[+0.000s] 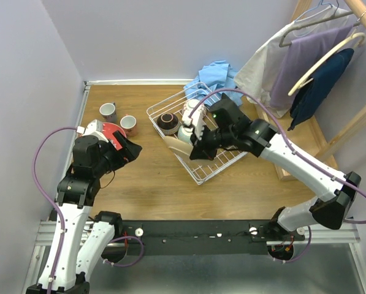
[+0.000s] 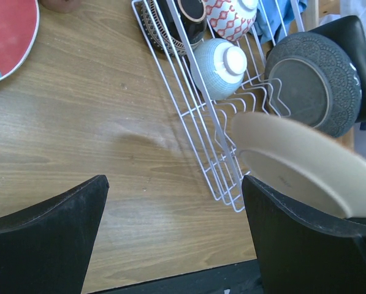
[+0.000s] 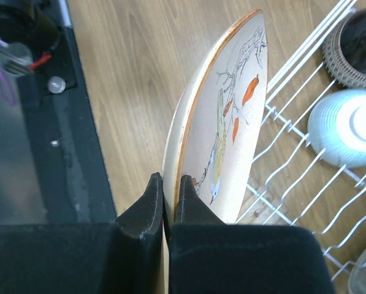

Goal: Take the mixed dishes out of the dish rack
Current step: Pick up the plate from the dish rack, then place the plate at the center of the board.

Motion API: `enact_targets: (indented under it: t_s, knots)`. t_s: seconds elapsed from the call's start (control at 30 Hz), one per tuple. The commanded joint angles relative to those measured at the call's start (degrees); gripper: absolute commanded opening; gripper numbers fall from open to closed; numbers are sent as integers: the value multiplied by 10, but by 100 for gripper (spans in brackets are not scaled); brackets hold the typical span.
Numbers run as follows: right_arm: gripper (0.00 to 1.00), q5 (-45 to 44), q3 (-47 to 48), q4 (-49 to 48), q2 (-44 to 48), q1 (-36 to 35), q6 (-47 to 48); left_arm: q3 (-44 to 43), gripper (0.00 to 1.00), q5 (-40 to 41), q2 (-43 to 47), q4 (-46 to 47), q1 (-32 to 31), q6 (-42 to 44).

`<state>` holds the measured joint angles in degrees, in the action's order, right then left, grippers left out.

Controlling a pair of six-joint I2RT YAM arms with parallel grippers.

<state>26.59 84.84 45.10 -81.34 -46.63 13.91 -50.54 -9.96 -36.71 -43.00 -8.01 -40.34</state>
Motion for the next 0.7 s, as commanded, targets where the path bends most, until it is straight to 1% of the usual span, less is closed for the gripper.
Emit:
enact_targets:
  t_s: [0.0,0.03,0.07,0.13,0.17,0.23,0.27,0.33,0.37,0.43,0.47,0.57,0.67]
  knots:
    - [1,-164,-17,-126,36,-93,48,-35,99,-19,-9,-23,-3,-28]
    - [1,-191,-23,-136,37,-111,57,-38,99,-19,-11,-26,-3,-31]
    - [1,-247,-31,-157,40,-148,76,-43,99,-19,-12,-28,-3,-34]
    - [1,-310,-50,-178,41,-184,95,-48,99,-20,-13,-34,-3,-43]
    - [1,-363,-57,-203,42,-216,117,-53,99,-21,-15,-35,-3,-47]
    - [1,-416,-84,-229,41,-249,141,-57,99,-24,-13,-38,-3,-57]
    - [1,-463,-92,-255,42,-280,166,-60,99,-24,-13,-38,-3,-61]
    - [1,-508,-114,-295,36,-305,195,-61,99,-27,-10,-40,-3,-68]
    - [1,-532,-124,-310,33,-330,224,-61,99,-30,-8,-39,-3,-75]
    - [1,-595,-139,-358,20,-352,257,-61,99,-31,-5,-38,-3,-82]
    - [1,-636,-156,-375,14,-371,290,-60,99,-34,-3,-38,-3,-89]
    - [1,-682,-170,-429,-12,-391,334,-54,99,-36,1,-39,-3,-95]
    - [1,-707,-172,-462,-30,-398,350,-47,98,-38,1,-49,-3,-98]
